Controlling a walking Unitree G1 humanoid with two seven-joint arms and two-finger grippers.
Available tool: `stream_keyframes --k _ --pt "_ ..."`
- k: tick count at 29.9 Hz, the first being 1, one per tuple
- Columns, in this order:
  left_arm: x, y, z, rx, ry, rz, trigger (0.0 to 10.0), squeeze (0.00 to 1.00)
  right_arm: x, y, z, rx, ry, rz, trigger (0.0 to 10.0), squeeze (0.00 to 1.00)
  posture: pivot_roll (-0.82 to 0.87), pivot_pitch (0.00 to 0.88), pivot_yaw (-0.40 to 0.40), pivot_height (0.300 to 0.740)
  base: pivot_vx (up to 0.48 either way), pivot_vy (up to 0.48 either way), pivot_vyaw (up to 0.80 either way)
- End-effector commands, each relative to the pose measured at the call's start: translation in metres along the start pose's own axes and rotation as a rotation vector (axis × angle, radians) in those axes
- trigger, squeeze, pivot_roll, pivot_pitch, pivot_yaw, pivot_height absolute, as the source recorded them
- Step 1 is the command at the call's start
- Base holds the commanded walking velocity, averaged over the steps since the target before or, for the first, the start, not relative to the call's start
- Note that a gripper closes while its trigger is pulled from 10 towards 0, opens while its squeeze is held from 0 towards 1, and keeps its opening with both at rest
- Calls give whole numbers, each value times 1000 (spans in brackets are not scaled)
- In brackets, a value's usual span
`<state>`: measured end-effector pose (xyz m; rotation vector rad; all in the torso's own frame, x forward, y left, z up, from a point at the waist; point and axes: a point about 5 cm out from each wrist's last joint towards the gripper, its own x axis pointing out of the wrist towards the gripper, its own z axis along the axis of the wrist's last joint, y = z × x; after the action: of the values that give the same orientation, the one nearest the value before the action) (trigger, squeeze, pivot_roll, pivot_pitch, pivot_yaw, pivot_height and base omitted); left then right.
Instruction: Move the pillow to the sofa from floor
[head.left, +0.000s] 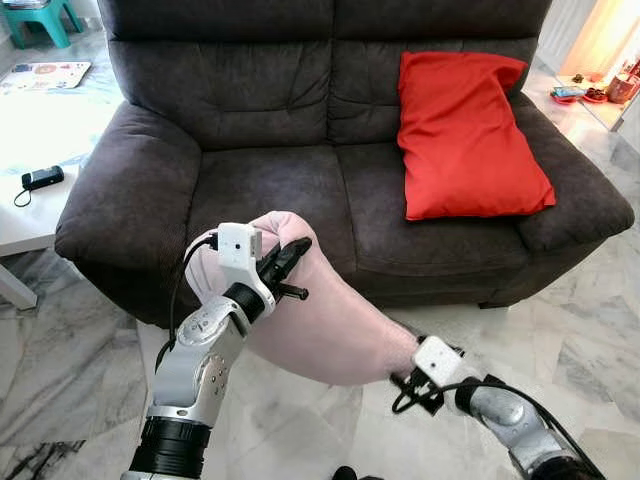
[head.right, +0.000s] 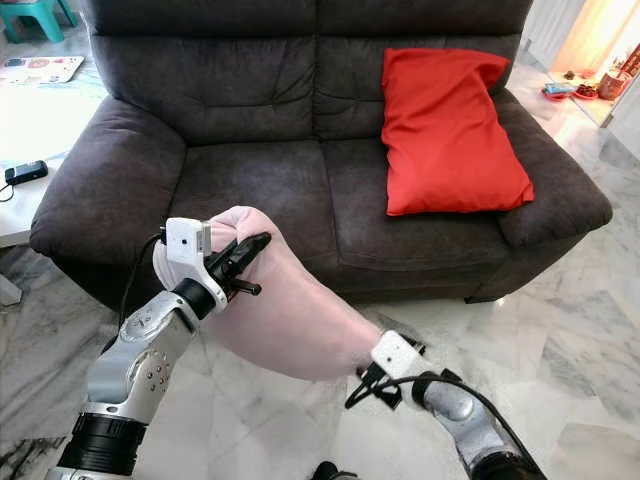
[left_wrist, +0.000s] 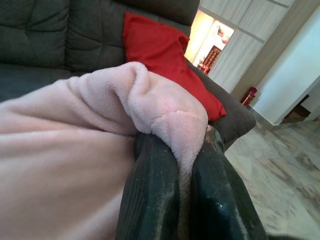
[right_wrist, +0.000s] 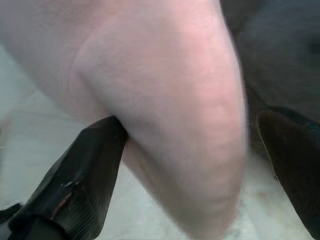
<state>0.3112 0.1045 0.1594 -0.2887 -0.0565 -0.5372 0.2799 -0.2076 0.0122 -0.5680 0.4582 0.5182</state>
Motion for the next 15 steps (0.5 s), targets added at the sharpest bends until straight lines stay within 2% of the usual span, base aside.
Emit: stream_keyframes --k 1,6,7,8,9,10,11,12,13,14,15 --pt "5 -15 25 24 -107 -89 10000 0 -2 -2 -6 15 28 -15 10000 0 -22 119 -41 740 0 0 0" --pt "5 -14 24 25 -105 -87 10000 0 -2 2 -8 31 34 12 10000 12 -20 119 -41 740 0 0 0" --pt "4 -13 24 25 -103 -85 10000 0 -2 4 -10 38 40 21 10000 98 -20 120 -41 740 0 0 0" --pt "4 -13 24 26 -103 -84 10000 0 -2 5 -11 40 41 27 10000 898 -20 120 -41 740 0 0 0" --pt "4 -13 24 26 -103 -84 10000 0 -2 5 -11 40 41 27 10000 898 -20 120 -41 740 0 0 0" --pt "4 -13 24 27 -102 -82 10000 0 -2 6 -13 38 45 29 10000 1000 -19 122 -42 740 0 0 0" --pt "4 -13 24 27 -102 -82 10000 0 -2 6 -14 30 51 26 10000 1000 -21 120 -42 740 0 0 0" --pt "4 -13 24 27 -102 -82 10000 0 -3 7 -15 25 61 25 10000 941 -22 120 -42 740 0 0 0" --pt "4 -13 24 27 -102 -82 10000 0 -3 7 -17 22 71 28 10000 337 -21 120 -42 740 0 0 0" --pt "4 -13 24 27 -102 -82 10000 0 -3 7 -18 20 80 32 10000 337 -20 120 -43 740 0 0 0" --pt "4 -13 24 27 -102 -82 10000 0 -4 8 -19 19 82 39 10000 0 -20 120 -42 740 0 0 0"
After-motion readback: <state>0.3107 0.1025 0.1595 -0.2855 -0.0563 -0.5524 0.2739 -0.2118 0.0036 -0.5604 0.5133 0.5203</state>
